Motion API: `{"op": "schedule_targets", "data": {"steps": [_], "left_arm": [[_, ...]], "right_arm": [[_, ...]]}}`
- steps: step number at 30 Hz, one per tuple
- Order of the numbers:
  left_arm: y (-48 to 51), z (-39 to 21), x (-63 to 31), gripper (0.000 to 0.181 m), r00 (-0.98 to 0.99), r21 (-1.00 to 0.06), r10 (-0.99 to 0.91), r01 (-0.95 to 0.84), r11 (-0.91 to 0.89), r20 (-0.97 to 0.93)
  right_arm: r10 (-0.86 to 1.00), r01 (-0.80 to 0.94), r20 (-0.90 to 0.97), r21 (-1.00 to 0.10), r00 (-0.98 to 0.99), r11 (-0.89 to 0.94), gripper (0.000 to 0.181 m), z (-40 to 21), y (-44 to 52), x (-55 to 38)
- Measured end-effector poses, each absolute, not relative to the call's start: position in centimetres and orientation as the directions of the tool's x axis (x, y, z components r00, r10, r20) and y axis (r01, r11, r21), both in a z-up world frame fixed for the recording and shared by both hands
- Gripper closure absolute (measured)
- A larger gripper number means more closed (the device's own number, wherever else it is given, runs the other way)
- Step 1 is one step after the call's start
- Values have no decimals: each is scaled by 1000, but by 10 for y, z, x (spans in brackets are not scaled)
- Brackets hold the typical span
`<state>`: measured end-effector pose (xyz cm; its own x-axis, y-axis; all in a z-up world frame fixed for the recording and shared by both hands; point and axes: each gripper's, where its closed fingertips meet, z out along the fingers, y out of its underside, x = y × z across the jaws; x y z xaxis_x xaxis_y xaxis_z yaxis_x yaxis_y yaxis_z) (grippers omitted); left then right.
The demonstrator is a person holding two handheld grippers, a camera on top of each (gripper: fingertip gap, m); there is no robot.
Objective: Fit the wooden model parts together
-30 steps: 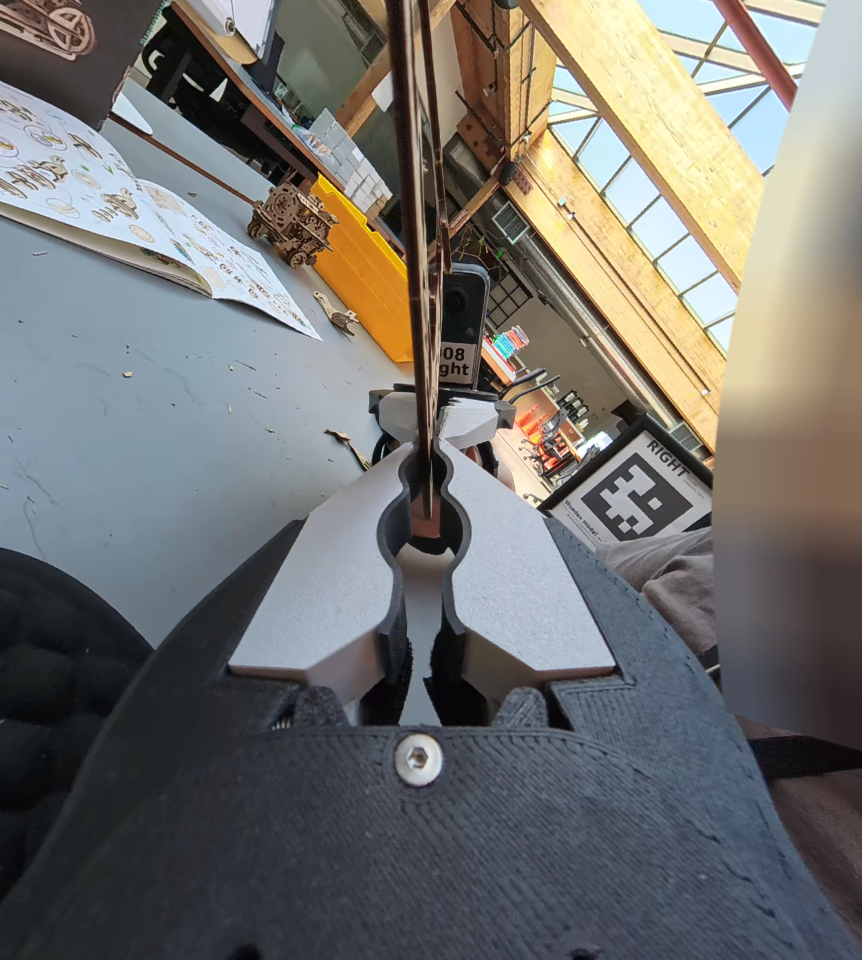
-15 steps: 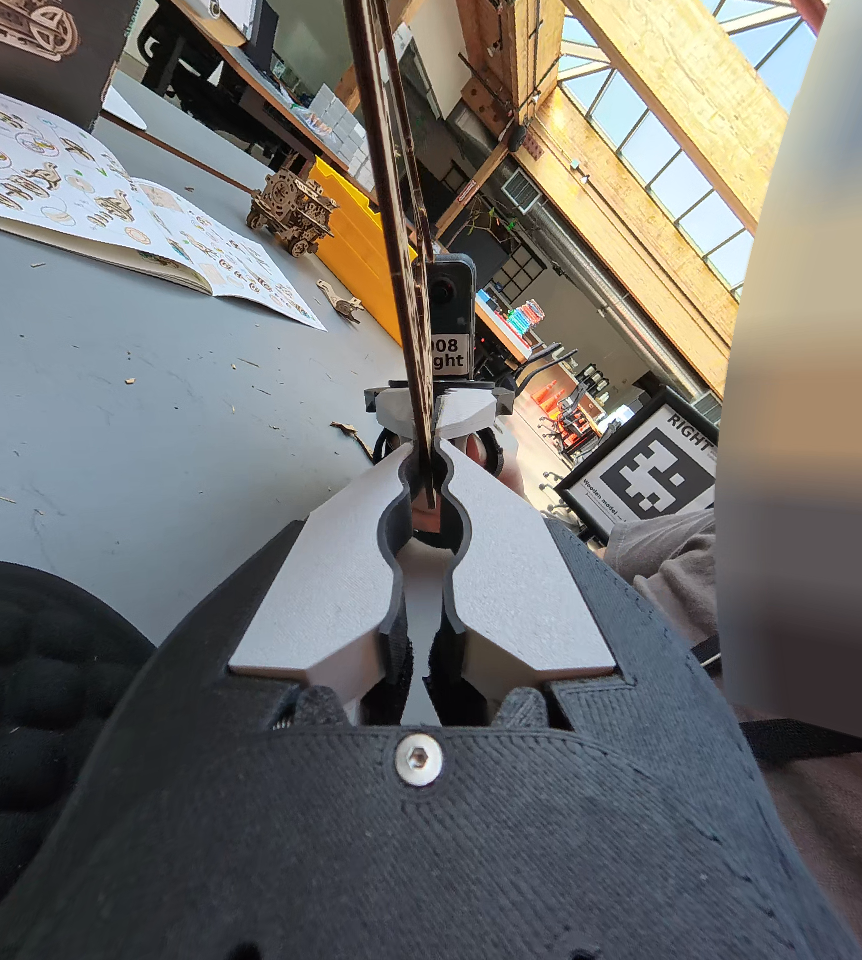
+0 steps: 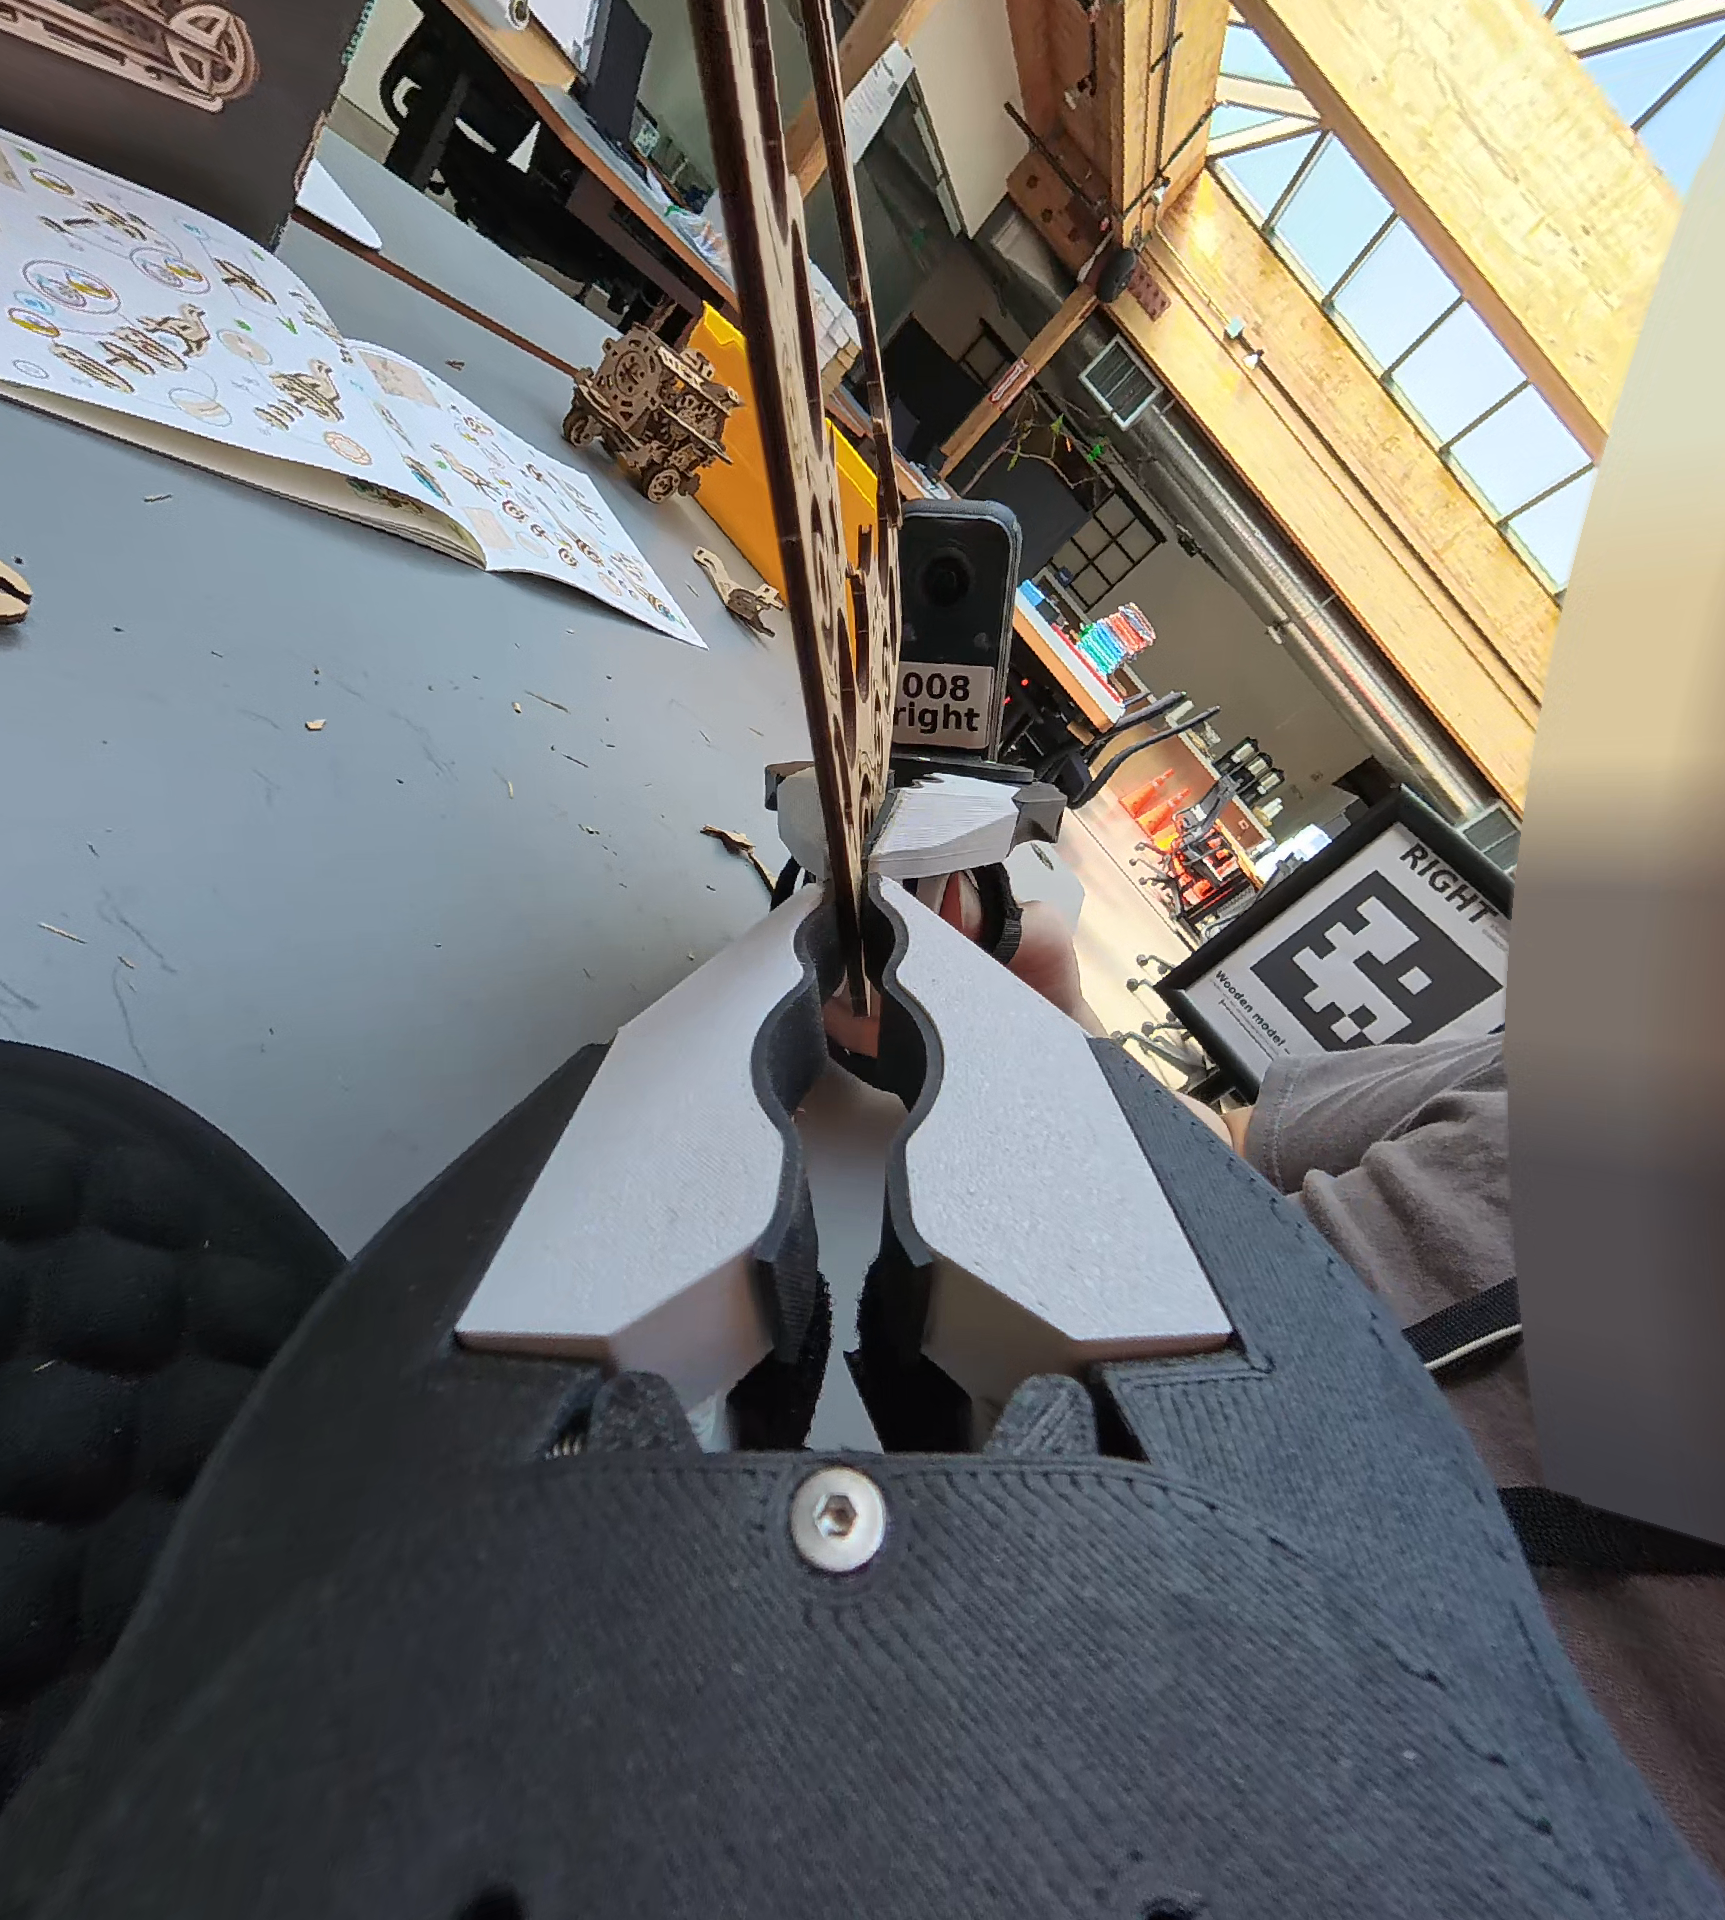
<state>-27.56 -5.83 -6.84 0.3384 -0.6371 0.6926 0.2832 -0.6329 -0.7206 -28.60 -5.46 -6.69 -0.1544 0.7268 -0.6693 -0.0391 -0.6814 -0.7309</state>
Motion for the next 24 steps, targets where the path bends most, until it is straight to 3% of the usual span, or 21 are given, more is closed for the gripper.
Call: {"op": "schedule_targets", "data": {"steps": [7, 9, 18, 24], "left_arm": [[-58, -73, -273, 181, 406, -780, -672, 224, -584, 619], [-56, -65, -273, 181, 389, -806, -708, 225, -548, 590], [-51, -64, -278, 181, 347, -759, -675, 286, -585, 651], [-45, -58, -291, 180, 343, -726, -641, 380, -573, 686]], "right_arm": [[789, -45, -614, -788, -26, -615, 181, -76, -46, -286], [763, -87, -639, -758, -102, -646, 180, -64, -49, -284], [808, -56, -589, -807, -2, -588, 154, -68, -43, -286], [800, -83, -600, -797, -7, -599, 156, -70, -44, -280]]}}
